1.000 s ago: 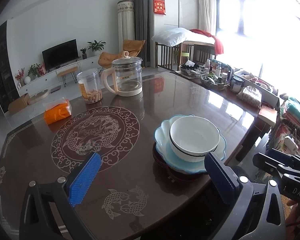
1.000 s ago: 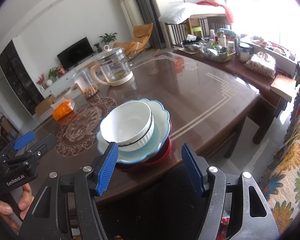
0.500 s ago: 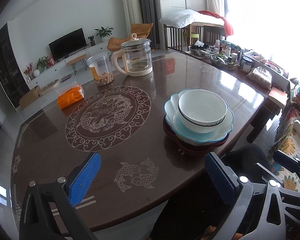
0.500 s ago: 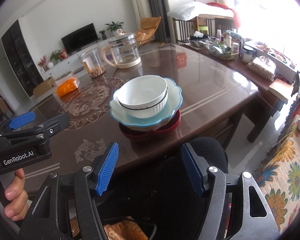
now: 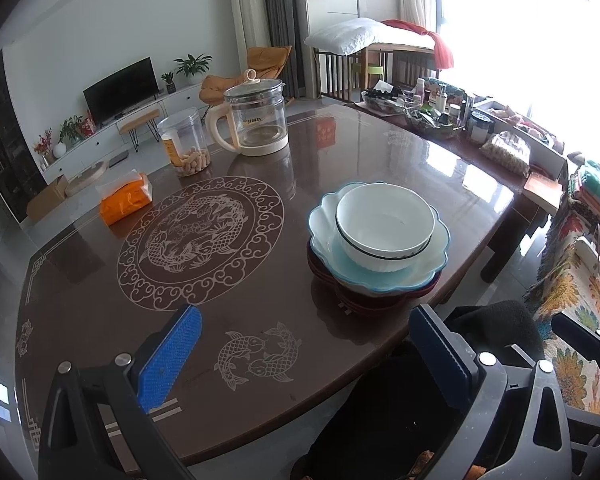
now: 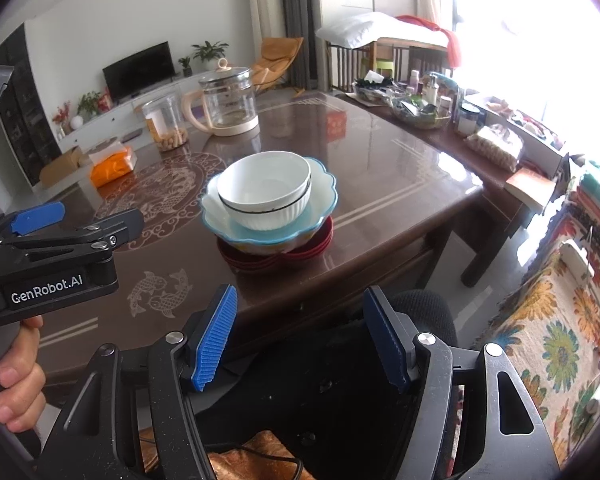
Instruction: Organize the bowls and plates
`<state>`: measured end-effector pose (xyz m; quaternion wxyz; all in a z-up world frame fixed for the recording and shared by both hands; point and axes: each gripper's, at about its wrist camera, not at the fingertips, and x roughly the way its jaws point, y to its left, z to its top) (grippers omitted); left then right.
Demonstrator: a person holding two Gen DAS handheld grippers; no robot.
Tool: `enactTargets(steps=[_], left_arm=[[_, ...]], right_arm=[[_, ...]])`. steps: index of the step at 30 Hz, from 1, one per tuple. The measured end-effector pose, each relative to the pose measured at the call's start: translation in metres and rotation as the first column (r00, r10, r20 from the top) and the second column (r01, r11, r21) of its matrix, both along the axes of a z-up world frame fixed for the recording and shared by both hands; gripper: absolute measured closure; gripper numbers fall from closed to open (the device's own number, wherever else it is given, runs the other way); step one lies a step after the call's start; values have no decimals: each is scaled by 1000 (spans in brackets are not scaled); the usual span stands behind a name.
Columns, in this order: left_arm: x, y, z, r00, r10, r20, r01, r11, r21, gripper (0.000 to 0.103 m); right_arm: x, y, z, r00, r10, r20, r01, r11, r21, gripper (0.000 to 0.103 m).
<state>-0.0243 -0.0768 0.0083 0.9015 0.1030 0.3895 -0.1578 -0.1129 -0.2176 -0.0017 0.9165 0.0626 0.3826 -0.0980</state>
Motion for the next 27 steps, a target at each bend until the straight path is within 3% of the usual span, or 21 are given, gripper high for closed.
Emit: enactTargets(steps=[13, 27], left_arm=[[7, 6, 5, 1000, 13, -20, -14, 1000, -27, 0], [10, 2, 2, 999, 5, -37, -6, 1000, -7, 0]], right_arm=[[10, -4, 9, 999, -22, -24, 23, 1000, 16, 31], [18, -3, 6, 999, -8, -51, 9, 999, 35, 31]])
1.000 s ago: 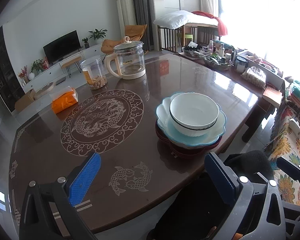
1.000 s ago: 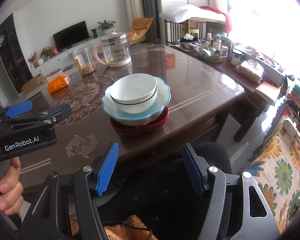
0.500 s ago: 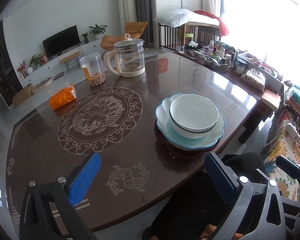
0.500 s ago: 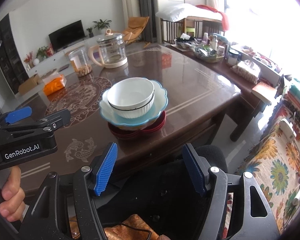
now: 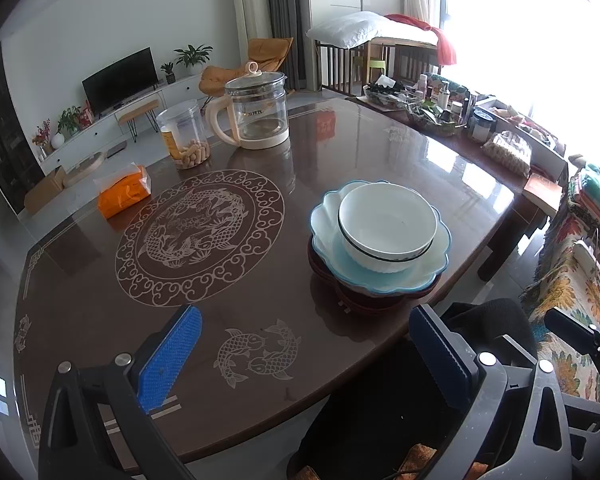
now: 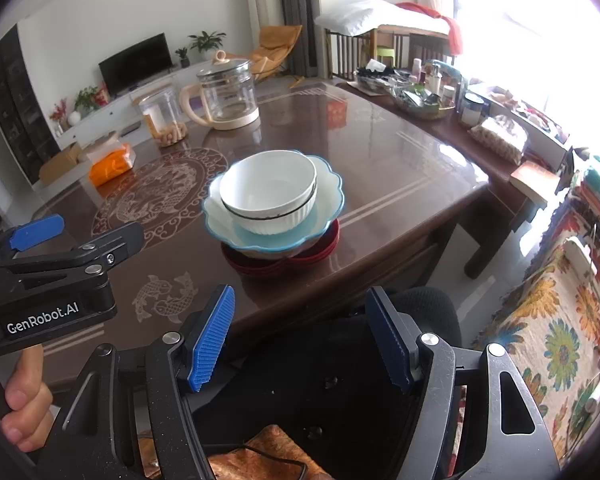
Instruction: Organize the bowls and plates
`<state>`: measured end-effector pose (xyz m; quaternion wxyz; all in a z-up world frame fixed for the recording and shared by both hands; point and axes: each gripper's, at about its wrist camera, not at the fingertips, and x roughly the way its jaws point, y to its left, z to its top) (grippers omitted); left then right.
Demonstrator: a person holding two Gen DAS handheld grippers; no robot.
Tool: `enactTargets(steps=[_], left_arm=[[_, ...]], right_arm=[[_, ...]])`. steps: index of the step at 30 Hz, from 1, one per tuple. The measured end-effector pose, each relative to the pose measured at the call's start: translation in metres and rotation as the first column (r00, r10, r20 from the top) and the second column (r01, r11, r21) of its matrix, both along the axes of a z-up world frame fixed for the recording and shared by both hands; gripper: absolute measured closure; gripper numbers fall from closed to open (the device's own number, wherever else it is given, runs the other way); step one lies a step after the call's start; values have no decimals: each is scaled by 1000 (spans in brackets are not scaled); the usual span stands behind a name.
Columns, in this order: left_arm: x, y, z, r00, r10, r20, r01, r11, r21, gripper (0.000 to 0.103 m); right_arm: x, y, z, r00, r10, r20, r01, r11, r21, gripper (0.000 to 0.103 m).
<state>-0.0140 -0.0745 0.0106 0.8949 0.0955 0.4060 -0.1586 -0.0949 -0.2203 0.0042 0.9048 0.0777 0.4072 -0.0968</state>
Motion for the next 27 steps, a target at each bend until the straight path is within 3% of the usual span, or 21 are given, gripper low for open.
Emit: enactTargets(steps=[27], left_arm=[[8, 0, -6, 999, 9, -32, -9, 1000, -9, 0]], right_arm=[[5, -1, 9, 1000, -12, 15, 12, 1000, -24, 31]])
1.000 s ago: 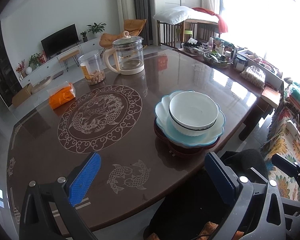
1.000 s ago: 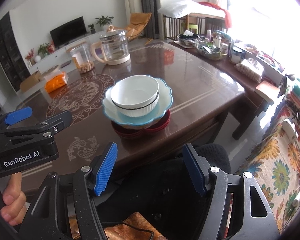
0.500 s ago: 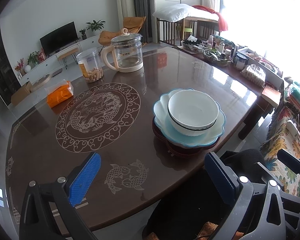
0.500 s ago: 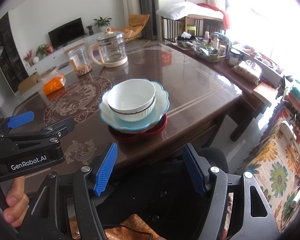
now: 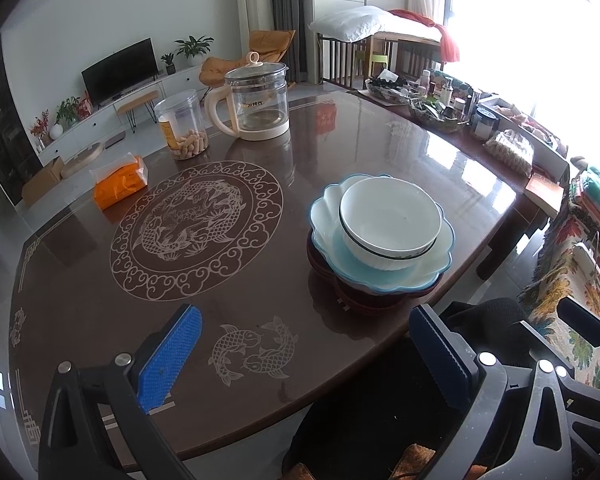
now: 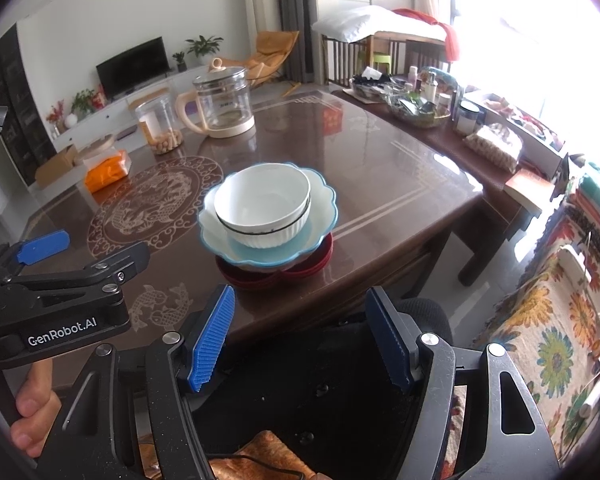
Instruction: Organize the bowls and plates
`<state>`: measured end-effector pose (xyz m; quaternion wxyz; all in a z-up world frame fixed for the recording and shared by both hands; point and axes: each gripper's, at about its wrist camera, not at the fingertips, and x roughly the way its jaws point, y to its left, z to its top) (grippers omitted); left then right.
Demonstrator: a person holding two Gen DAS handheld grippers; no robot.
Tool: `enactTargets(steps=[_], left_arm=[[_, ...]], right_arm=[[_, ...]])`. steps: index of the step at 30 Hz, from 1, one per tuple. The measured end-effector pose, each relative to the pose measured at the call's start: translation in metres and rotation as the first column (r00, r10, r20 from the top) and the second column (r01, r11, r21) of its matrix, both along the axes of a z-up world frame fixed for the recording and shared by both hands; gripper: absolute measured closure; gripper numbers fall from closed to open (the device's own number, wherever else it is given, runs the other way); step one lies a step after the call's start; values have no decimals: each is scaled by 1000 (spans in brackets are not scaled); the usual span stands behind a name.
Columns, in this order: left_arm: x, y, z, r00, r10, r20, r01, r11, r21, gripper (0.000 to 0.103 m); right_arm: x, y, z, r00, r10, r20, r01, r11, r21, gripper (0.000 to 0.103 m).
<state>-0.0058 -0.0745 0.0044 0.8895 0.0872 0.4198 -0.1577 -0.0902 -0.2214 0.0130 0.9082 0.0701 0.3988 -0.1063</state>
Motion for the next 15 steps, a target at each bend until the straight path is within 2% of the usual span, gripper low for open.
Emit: enactTargets(steps=[11, 15], left_arm=[[1, -3, -2, 1000, -14, -3, 14, 1000, -12, 0], [-2, -3, -3, 1000, -2, 25, 2, 1000, 5, 0]], right_arm=[[1, -4, -4, 1000, -6, -8, 6, 1000, 10, 31], [2, -7, -6, 1000, -14, -8, 14, 1000, 14, 31]])
